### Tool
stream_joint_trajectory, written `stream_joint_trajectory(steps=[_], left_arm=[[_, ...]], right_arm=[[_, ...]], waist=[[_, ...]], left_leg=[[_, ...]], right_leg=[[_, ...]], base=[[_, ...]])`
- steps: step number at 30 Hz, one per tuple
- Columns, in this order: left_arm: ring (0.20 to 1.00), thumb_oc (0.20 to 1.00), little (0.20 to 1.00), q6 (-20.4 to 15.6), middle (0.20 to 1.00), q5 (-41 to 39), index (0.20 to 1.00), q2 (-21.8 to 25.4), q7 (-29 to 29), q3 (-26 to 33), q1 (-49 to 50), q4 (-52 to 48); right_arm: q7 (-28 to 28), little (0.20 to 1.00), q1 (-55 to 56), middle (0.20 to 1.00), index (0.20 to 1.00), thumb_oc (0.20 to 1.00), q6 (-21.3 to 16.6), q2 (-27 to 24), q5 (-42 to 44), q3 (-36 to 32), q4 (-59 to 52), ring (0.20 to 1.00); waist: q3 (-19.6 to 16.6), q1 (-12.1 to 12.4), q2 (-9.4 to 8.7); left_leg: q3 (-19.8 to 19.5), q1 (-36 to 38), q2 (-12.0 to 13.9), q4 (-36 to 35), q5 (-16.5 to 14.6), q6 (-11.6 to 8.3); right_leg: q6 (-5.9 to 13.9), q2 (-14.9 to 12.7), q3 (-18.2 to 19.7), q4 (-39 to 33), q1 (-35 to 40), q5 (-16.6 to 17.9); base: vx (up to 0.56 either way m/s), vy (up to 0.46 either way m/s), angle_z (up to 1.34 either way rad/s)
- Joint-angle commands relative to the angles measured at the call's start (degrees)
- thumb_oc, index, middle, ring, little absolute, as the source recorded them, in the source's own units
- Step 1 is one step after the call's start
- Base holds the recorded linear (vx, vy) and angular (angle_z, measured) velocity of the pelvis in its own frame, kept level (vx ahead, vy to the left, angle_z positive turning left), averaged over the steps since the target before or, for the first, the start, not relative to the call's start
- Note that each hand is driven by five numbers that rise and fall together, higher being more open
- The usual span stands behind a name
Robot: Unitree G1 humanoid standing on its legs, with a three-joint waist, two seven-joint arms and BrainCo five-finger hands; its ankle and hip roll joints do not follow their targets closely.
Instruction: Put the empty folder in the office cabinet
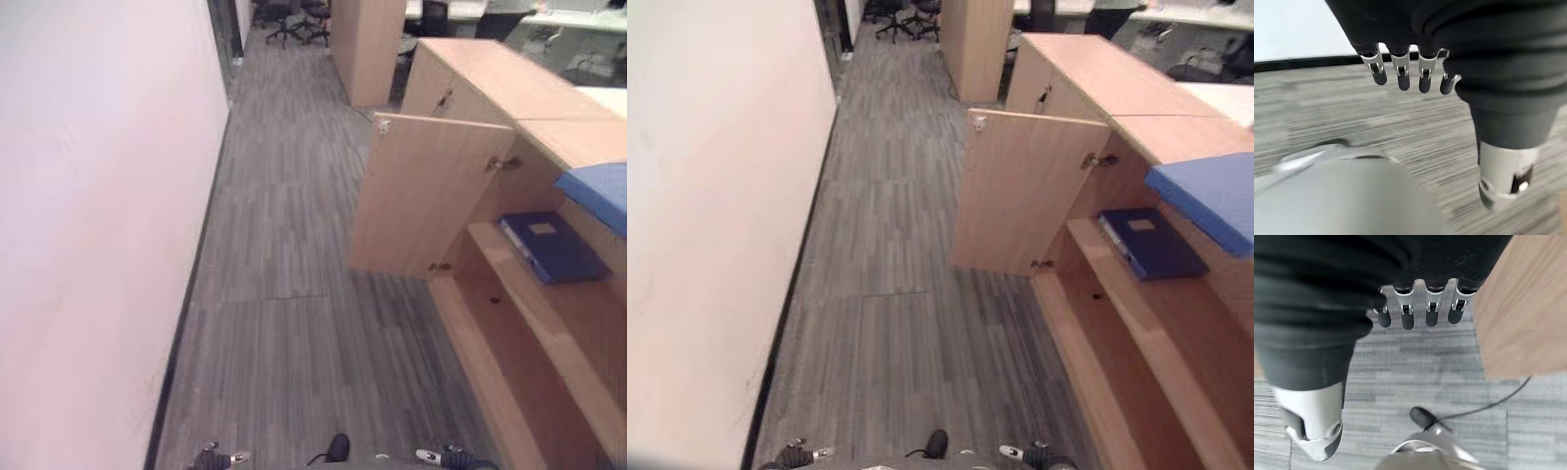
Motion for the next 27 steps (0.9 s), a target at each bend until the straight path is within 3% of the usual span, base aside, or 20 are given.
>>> stream_joint_trajectory(steps=[1, 3, 4, 5, 6, 9, 11, 13, 15, 18, 24, 26, 27], left_arm=[[1.000, 1.000, 1.000, -0.8, 1.000, -0.3, 1.000, -0.7, 1.0, -1.6, -1.4, -1.3], [1.000, 1.000, 1.000, -1.0, 1.000, -0.9, 1.000, -0.9, 1.0, -1.1, -0.8, -0.7], [1.000, 1.000, 1.000, -1.0, 1.000, -0.9, 1.000, -0.9, 1.0, -1.1, -0.8, -0.6], [1.000, 1.000, 1.000, -1.0, 1.000, -0.7, 1.000, -0.9, 1.0, -0.9, -0.2, 0.5], [1.000, 1.000, 1.000, -1.0, 1.000, -0.7, 1.000, -1.0, 1.0, -0.9, -0.2, 0.5], [1.000, 1.000, 1.000, -1.1, 1.000, -1.1, 1.000, -1.0, 0.6, -0.6, 0.1, 2.0], [1.000, 1.000, 1.000, -1.2, 1.000, -1.7, 1.000, -1.3, 0.5, -0.2, 0.3, 2.9], [1.000, 1.000, 1.000, -1.1, 1.000, -2.1, 1.000, -1.9, 0.0, 0.5, 0.8, 3.8], [1.000, 1.000, 1.000, -0.9, 1.000, -1.6, 1.000, -2.5, -0.3, 0.4, 1.3, 4.3], [1.000, 1.000, 1.000, -0.8, 1.000, -0.6, 1.000, -2.3, -0.5, -0.1, 1.3, 4.1], [1.000, 1.000, 1.000, -0.9, 1.000, 0.3, 1.000, -1.1, -0.4, -0.8, -0.6, 2.6], [1.000, 1.000, 1.000, -0.7, 1.000, 0.5, 1.000, -0.8, -0.6, -0.8, -1.0, 2.5], [1.000, 1.000, 1.000, -0.4, 1.000, 0.7, 1.000, -0.3, -0.7, -0.9, -1.5, 2.1]], right_arm=[[-0.9, 1.000, -2.6, 1.000, 1.000, 1.000, 0.4, -1.6, 0.8, 1.2, 2.5, 1.000], [-0.9, 1.000, -2.6, 1.000, 1.000, 1.000, 0.5, -2.2, 0.9, 0.7, 2.7, 1.000], [-0.9, 1.000, -2.6, 1.000, 1.000, 1.000, 0.5, -2.2, 0.9, 0.7, 2.7, 1.000], [-0.9, 1.000, -2.6, 1.000, 1.000, 1.000, 0.1, -2.7, 0.7, 0.9, 2.4, 1.000], [-0.9, 1.000, -2.6, 1.000, 1.000, 1.000, 0.1, -2.7, 0.7, 0.9, 2.4, 1.000], [-1.0, 1.000, -2.4, 1.000, 1.000, 1.000, -0.2, -3.2, -0.1, 0.8, 2.4, 1.000], [-0.7, 1.000, -2.0, 1.000, 1.000, 1.000, -0.2, -3.4, -0.5, 0.7, 2.3, 1.000], [-0.4, 1.000, -1.4, 1.000, 1.000, 1.000, -0.3, -3.3, -1.0, 0.5, 2.4, 1.000], [0.0, 1.000, -0.7, 1.000, 1.000, 1.000, 0.1, -3.3, -1.7, -0.2, 2.9, 1.000], [0.5, 1.000, -0.3, 1.000, 1.000, 1.000, 0.5, -2.4, -1.8, -0.6, 2.7, 1.000], [0.5, 1.000, -1.5, 1.000, 1.000, 1.000, 0.5, -1.5, -1.9, -0.1, 1.4, 1.000], [0.4, 1.000, -2.2, 1.000, 1.000, 1.000, 0.4, -1.2, -1.9, 0.1, 0.8, 1.000], [0.2, 1.000, -2.7, 1.000, 1.000, 1.000, 0.4, -1.0, -2.2, 0.5, 0.4, 1.000]], waist=[[5.1, 1.4, 0.97], [5.3, 2.2, 0.38], [5.3, 2.2, 0.38], [4.9, 2.8, 0.68], [4.9, 2.8, 0.62], [4.7, 3.7, 2.17], [4.6, 3.8, 3.24], [3.5, 3.9, 4.62], [2.3, 3.0, 5.29], [0.5, 1.4, 5.54], [0.6, 0.6, 6.11], [1.1, 0.7, 6.33], [1.4, 1.1, 6.66]], left_leg=[[2.0, 0.5, -0.4, -5.2, 2.1, 3.97], [1.6, -4.1, -2.4, -8.4, -0.9, 4.83], [1.6, -4.1, -2.5, -8.4, -0.9, 4.89], [-0.5, -4.7, -4.6, -19.7, -1.2, 3.85], [-0.5, -4.5, -4.7, -20.0, -1.0, 3.87], [-7.7, -7.2, -6.4, -33.4, 6.8, 1.81], [-11.5, -8.2, -6.7, -36.4, 8.5, 0.84], [-14.0, -5.4, -6.9, -40.1, 8.0, 0.60], [-13.4, -3.5, -7.5, -40.7, 7.2, 0.82], [-9.5, 1.0, -11.4, -42.1, 3.7, 4.27], [-5.3, 2.8, -14.5, -42.6, 0.7, 6.64], [-3.1, 3.6, -14.8, -42.6, -0.2, 7.09], [-0.6, 5.0, -14.2, -42.6, -1.9, 6.95]], right_leg=[[4.93, -4.0, 4.9, 4.0, 3.1, 0.6], [5.45, -5.0, 6.4, 3.3, 4.2, 0.4], [5.50, -5.0, 6.4, 3.3, 4.2, 0.4], [6.54, -5.8, 8.1, 2.3, 5.2, 0.0], [6.56, -5.9, 8.1, 2.3, 5.2, 0.0], [6.64, -5.6, 9.7, 1.5, 7.2, -0.4], [6.88, -5.7, 11.1, 1.7, 8.2, -1.4], [7.40, -6.0, 12.6, 2.0, 8.7, -2.3], [8.13, -7.6, 13.3, 2.4, 9.0, -2.5], [10.40, -11.9, 16.4, 3.8, 7.2, -1.1], [11.80, -15.0, 17.8, 8.0, 3.5, 0.5], [11.78, -16.6, 15.0, 10.5, 2.2, 2.1], [11.47, -19.2, 8.7, 13.5, 1.9, 2.8]], base=[[0.07, -0.098, -0.54], [0.08, 0.022, -0.44], [0.17, 0.140, -0.39], [0.14, 0.116, -0.55], [0.15, 0.173, -0.61], [0.15, 0.140, -0.13], [0.21, 0.170, -0.14], [0.24, 0.255, -0.53], [0.29, 0.366, -1.01], [0.25, 0.436, -0.51], [0.08, 0.245, -0.61], [0.08, 0.146, -0.73], [0.06, 0.150, -0.63]])
